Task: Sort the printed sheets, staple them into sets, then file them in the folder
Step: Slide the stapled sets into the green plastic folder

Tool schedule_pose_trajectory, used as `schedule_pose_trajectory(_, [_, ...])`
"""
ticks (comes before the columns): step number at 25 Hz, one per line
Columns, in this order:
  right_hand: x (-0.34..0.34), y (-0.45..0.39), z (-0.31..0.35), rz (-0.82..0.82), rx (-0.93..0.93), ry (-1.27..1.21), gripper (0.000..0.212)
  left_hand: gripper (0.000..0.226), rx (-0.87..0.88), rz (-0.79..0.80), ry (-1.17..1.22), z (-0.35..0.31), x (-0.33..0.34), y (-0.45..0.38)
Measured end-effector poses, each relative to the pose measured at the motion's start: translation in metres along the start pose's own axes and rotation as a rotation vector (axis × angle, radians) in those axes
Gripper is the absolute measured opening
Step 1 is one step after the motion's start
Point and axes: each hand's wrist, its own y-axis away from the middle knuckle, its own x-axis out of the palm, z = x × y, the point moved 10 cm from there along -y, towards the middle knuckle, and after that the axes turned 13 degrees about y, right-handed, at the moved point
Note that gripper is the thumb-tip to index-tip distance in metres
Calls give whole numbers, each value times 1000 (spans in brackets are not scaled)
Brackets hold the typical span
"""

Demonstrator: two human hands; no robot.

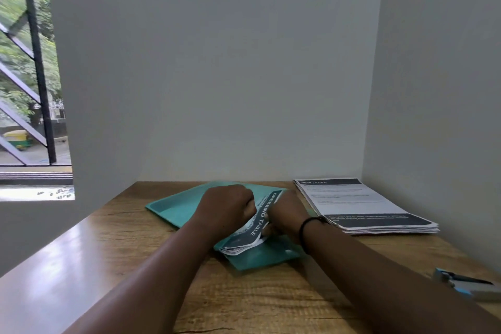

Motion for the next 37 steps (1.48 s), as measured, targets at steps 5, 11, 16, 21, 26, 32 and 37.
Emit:
schedule_pose_trajectory(5, [-25,-2,9,-5,-79,134,29,26,-145,59,17,18,5,1])
schedule_pose_trajectory(11, [-112,-30,-58,-99,25,816,54,31,-236,434,91,11,60,15])
schedule_pose_trajectory(16, [-96,-34,-85,15,52,781,71,73,-297,522,131,13,74,19])
schedule_pose_trajectory(21, [-101,-5,-88,291,68,881,83,123,-311,571,118,7,78,24])
schedule_pose_trajectory(26, [-108,10,-84,361,41,898,60,125,-307,574,124,9,79,25])
schedule_pose_trajectory(32, [-122,-5,-79,160,-17,615,11,116,-320,574,139,12,80,25])
schedule_pose_trajectory(37, [-173,-5,-50,-366,-175,614,18,107,-268,508,160,5,71,18])
